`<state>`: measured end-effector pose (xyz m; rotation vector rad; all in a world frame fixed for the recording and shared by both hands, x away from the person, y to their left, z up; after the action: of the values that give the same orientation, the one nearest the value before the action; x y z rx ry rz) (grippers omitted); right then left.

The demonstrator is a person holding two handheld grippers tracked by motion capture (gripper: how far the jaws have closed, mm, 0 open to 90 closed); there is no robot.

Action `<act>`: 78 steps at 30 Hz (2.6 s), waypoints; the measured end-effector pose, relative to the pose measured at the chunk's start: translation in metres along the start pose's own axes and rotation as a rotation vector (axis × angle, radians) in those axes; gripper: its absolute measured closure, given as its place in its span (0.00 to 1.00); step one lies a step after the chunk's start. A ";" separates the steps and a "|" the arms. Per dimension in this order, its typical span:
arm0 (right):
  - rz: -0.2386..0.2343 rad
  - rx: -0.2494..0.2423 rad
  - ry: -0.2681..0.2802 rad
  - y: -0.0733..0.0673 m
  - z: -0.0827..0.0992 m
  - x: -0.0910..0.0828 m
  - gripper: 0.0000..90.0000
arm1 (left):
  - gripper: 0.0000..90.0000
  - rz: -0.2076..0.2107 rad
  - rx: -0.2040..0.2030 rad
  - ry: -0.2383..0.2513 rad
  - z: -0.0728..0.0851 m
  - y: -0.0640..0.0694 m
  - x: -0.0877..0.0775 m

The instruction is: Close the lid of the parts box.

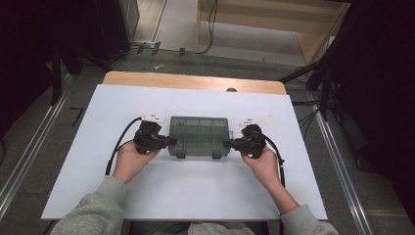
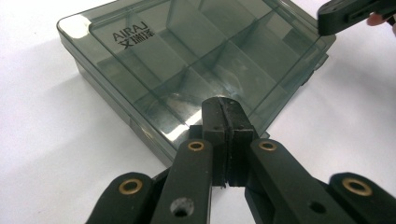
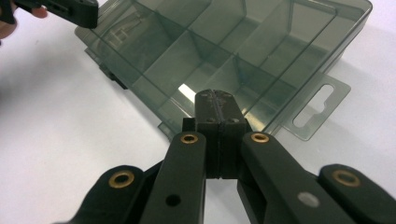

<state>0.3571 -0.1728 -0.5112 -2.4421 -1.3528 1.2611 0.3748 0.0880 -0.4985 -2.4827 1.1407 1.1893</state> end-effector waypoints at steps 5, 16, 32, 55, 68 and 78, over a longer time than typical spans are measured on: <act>0.004 -0.018 0.023 0.000 0.002 0.001 0.98 | 1.00 0.007 -0.019 0.013 0.001 -0.001 0.000; 0.032 -0.026 0.014 -0.001 0.007 0.004 0.98 | 1.00 -0.016 -0.009 -0.009 0.005 0.002 0.003; -0.032 -0.005 0.086 -0.005 0.003 -0.005 0.78 | 0.83 0.055 -0.050 0.030 0.003 0.000 -0.004; -0.051 -0.011 0.062 -0.029 0.016 -0.019 0.50 | 0.53 0.094 -0.056 0.033 0.011 0.012 -0.027; -0.061 -0.046 0.058 -0.037 0.031 -0.020 0.41 | 0.44 0.113 -0.045 0.032 0.029 0.019 -0.036; -0.072 -0.045 0.048 -0.039 0.042 -0.020 0.34 | 0.38 0.128 -0.033 0.021 0.042 0.022 -0.040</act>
<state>0.2960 -0.1761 -0.5100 -2.4130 -1.4580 1.1608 0.3186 0.1140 -0.4944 -2.4849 1.3132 1.2271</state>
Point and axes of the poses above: each handheld gripper's, and its own axes: x roughly forward along the jaws, z roughly out of its underside, y roughly to its right, the point moved 6 cm from there along x, roughly forward along the jaws, and after that the axes turned 8 degrees about -z, right-handed, at the moved point
